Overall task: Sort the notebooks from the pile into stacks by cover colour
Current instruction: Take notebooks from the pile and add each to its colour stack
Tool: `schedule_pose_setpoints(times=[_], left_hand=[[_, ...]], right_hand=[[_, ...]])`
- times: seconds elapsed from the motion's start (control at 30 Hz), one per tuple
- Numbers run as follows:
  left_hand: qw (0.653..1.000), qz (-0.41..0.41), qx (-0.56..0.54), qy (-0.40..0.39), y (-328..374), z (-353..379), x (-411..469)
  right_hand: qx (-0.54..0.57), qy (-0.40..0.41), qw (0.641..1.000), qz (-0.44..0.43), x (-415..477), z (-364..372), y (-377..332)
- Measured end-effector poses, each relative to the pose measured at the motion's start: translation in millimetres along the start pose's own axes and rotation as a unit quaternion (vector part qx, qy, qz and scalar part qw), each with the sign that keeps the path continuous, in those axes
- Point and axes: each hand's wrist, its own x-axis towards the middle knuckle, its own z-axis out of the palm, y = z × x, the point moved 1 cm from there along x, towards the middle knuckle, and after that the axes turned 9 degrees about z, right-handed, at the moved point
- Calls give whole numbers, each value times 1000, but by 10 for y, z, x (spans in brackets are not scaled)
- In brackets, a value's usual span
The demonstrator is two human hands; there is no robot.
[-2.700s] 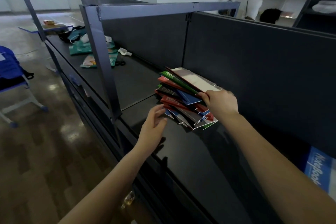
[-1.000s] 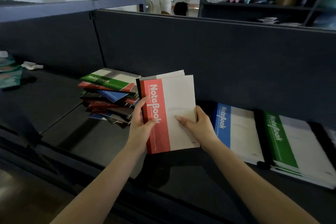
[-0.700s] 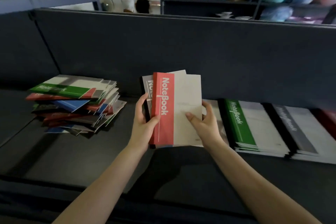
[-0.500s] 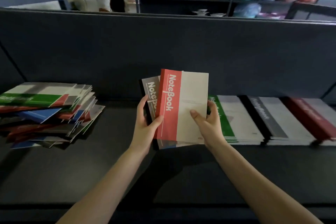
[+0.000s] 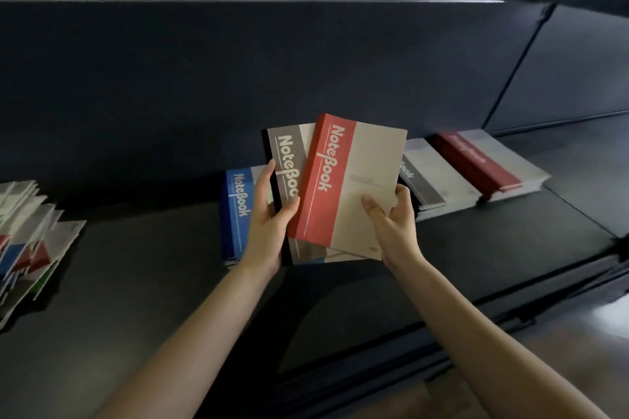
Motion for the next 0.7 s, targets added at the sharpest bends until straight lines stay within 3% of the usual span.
schedule_pose_setpoints(times=[0.37, 0.7], left_hand=[[1000, 12, 18, -2, -105, 510, 260], [999, 5, 49, 5, -295, 1365, 612]], right_hand=[[-34, 89, 995, -25, 479, -1026, -192], [-78, 90, 991, -56, 1182, -1893, -476]])
